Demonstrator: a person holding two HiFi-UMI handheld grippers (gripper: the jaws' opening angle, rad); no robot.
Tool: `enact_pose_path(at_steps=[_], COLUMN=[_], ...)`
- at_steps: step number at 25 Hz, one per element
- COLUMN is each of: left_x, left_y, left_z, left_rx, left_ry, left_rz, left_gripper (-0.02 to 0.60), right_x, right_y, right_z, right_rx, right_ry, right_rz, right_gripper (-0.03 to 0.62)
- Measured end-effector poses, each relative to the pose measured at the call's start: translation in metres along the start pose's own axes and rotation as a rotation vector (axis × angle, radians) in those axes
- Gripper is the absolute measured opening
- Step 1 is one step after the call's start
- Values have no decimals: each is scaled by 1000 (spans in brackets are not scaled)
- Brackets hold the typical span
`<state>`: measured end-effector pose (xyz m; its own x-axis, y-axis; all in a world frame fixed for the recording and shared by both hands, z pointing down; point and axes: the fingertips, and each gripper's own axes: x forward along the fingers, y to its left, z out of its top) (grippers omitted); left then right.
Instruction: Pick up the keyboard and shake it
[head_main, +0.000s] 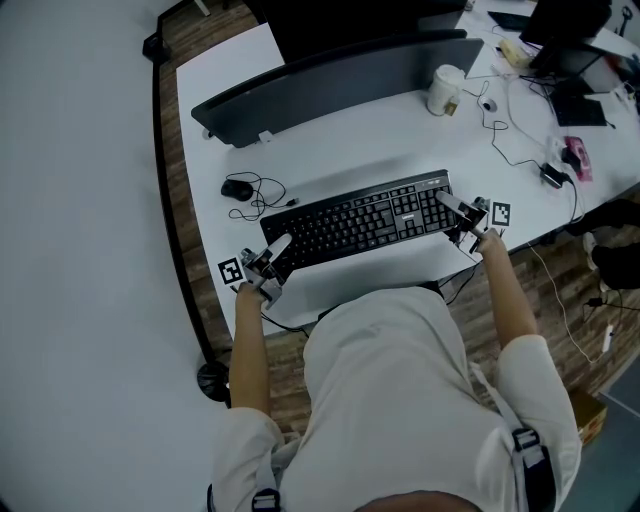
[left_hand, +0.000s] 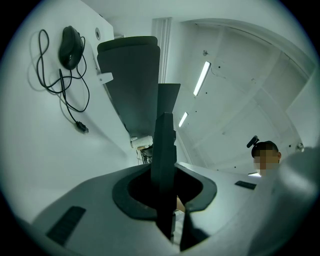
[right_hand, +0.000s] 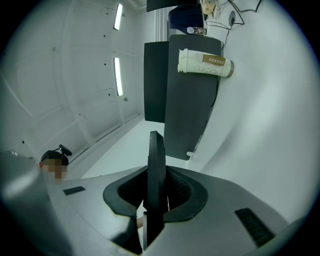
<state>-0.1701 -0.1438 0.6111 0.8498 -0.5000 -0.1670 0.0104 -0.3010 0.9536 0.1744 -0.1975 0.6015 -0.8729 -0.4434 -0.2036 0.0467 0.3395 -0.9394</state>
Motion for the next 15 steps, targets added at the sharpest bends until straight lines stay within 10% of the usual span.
enact_pose_path(at_steps=[15], left_x=[1], left_y=[1], left_z=[-1], left_rx=[-7], left_ry=[-3], left_rz=[18], left_gripper=[97], right_x=[-2], right_y=[-5], right_z=[0], right_rx=[-9], right_ry=[-3], right_rz=[-43], right_gripper=[101])
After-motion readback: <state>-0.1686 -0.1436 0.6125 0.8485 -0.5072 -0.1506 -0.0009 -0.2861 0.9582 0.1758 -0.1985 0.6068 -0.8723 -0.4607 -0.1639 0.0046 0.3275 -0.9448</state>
